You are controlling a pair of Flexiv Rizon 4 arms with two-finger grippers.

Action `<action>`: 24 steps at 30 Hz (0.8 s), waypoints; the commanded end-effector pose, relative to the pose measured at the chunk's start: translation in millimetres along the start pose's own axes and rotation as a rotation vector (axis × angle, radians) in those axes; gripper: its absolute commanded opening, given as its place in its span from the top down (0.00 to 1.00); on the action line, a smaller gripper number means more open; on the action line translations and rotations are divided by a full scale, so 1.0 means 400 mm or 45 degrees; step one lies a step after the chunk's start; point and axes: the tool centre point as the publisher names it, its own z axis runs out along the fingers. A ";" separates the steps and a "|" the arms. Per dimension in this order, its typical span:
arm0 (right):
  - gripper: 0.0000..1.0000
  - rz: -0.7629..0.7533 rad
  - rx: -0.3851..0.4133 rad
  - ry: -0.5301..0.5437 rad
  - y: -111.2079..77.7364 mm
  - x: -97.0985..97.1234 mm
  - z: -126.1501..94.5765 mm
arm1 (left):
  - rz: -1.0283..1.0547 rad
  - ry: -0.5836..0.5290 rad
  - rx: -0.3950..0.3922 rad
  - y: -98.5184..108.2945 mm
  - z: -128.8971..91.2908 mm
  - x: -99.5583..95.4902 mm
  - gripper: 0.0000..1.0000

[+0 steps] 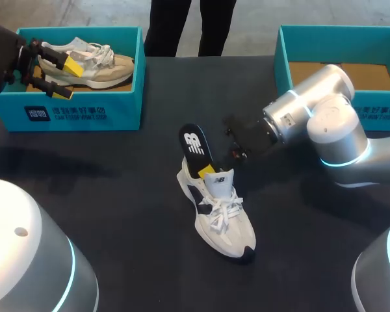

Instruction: Take the shoe out of the shoebox, open the shoe tongue, remove and reinsert the insole, then place the shoe into the shoebox

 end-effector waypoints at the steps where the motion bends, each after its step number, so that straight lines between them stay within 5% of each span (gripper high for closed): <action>1: 1.00 0.001 0.018 0.011 0.002 -0.011 0.010 | 0.002 0.001 -0.001 0.000 0.001 0.001 0.00; 4: 1.00 0.002 0.015 0.013 0.008 -0.014 0.009 | 0.002 0.001 -0.001 0.000 0.001 0.001 0.00; 6: 0.54 -0.005 -0.006 0.008 0.014 -0.013 0.006 | 0.002 0.001 -0.001 0.000 0.001 0.001 0.00; 7: 0.20 -0.014 -0.018 0.006 0.016 -0.012 0.004 | 0.002 0.001 -0.001 0.000 0.001 0.001 0.00; 8: 0.04 -0.021 -0.032 -0.001 0.019 -0.010 0.003 | 0.002 0.001 -0.001 0.000 0.001 0.001 0.00; 21: 0.00 -0.056 -0.191 -0.127 0.052 0.001 -0.019 | 0.002 0.001 -0.001 0.000 0.001 0.001 0.00; 24: 0.15 -0.049 -0.197 -0.133 0.055 -0.004 -0.014 | 0.002 0.001 -0.001 0.000 0.001 0.001 0.00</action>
